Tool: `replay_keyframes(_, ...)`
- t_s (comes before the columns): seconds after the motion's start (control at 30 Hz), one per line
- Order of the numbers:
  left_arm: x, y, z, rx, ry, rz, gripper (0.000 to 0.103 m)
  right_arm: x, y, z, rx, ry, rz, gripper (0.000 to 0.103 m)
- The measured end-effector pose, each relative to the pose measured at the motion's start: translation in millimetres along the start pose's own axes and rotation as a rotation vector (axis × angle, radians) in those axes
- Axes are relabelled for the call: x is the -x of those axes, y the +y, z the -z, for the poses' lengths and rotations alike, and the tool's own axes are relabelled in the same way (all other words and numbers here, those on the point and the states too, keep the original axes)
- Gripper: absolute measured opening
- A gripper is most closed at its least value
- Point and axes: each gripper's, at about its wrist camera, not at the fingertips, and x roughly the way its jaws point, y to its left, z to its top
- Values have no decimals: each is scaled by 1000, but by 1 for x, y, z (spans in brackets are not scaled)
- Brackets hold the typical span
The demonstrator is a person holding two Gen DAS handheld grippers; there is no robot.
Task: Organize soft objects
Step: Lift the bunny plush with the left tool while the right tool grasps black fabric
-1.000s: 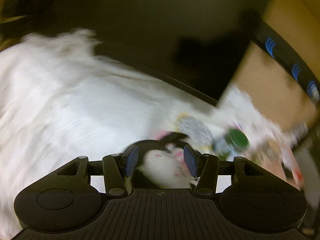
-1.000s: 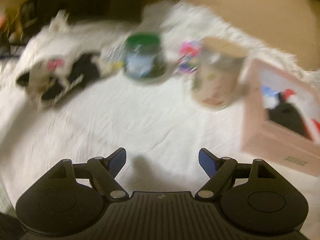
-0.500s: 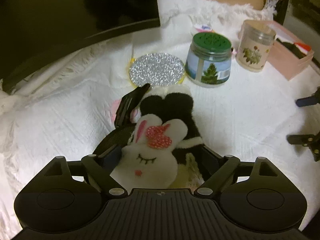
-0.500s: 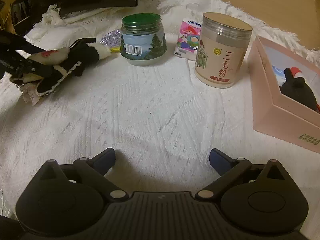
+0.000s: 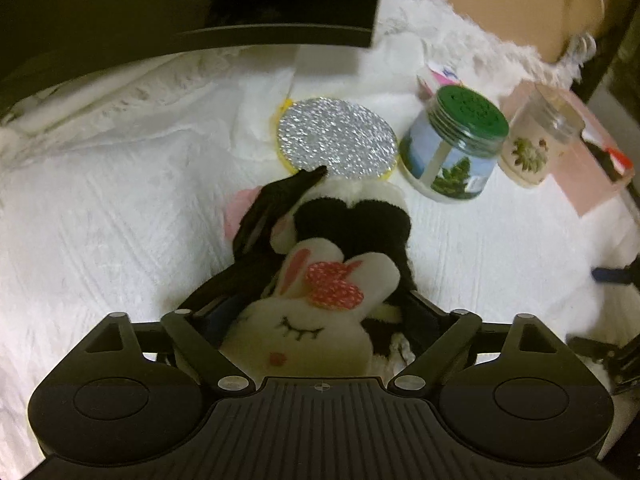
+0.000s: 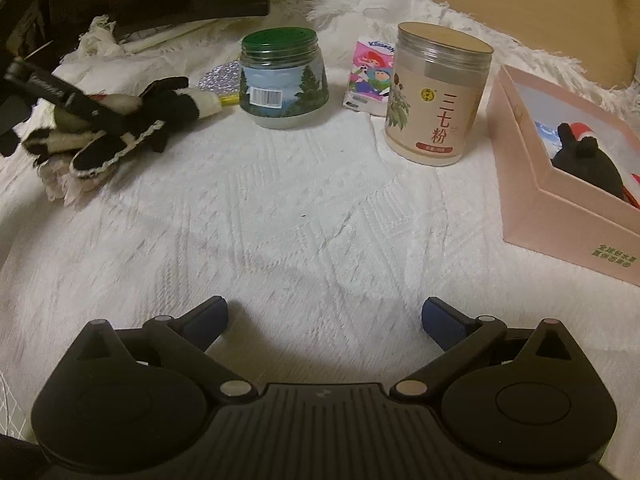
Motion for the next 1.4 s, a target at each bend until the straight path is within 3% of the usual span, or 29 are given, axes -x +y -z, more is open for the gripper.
replay_keyframes(0.07, 0, -7, 2, -33, -4, -31, 93, 2, 1, 2, 20, 0, -9, 103)
replay_keyframes(0.13, 2, -12, 6, -36, -22, -71, 85, 3, 0, 2, 39, 5, -25, 103)
replay_keyframes(0.17, 6, -14, 8, -29, -38, -101, 71, 4, -1, 3, 45, 8, -32, 103)
replay_keyframes(0.27, 16, -14, 14, 5, -68, -88, 66, 7, -4, 5, 39, 11, -29, 102)
replay_keyframes(0.63, 66, -11, 43, 149, -195, -48, 59, 20, -2, 8, 54, -25, -11, 96)
replay_keyframes(0.9, 126, 27, 60, 302, -336, -114, 58, 24, 14, -20, 101, -77, -35, 96)
replay_keyframes(1.13, 165, 75, 94, 496, -492, -172, 58, 23, 73, -68, 209, -113, -130, 96)
replay_keyframes(1.4, 164, 106, 129, 654, -531, -186, 58, 10, 180, -101, 410, -181, -219, 96)
